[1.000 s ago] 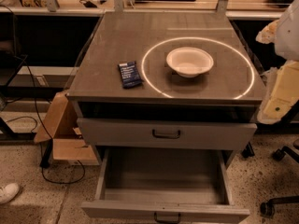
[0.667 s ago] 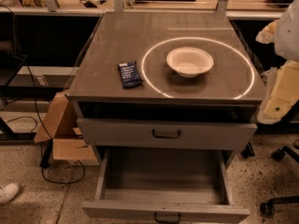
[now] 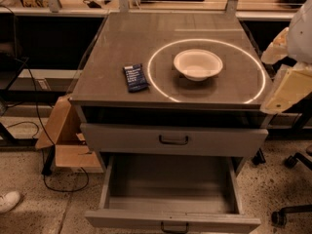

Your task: Close middle drawer

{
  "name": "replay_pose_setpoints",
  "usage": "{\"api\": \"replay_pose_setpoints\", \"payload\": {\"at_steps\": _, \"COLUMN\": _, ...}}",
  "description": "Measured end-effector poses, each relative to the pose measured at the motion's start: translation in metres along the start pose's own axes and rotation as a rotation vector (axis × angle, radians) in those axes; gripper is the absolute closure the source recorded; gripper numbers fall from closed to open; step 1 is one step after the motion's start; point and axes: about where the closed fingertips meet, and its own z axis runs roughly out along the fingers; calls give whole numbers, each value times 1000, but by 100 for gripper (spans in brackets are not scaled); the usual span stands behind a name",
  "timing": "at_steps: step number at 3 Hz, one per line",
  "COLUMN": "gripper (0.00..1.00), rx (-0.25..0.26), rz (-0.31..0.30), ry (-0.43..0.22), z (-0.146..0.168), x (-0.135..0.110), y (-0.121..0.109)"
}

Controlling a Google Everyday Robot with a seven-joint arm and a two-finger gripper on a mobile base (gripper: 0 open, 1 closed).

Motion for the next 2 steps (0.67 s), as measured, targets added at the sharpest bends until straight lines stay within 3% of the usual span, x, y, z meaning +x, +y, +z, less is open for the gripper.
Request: {"api": "replay_pose_setpoints", "payload": {"at_steps": 2, "gripper": 80, "rx": 0, "rz": 0, "ry": 0, "z": 0, "x": 0, "y": 0}}
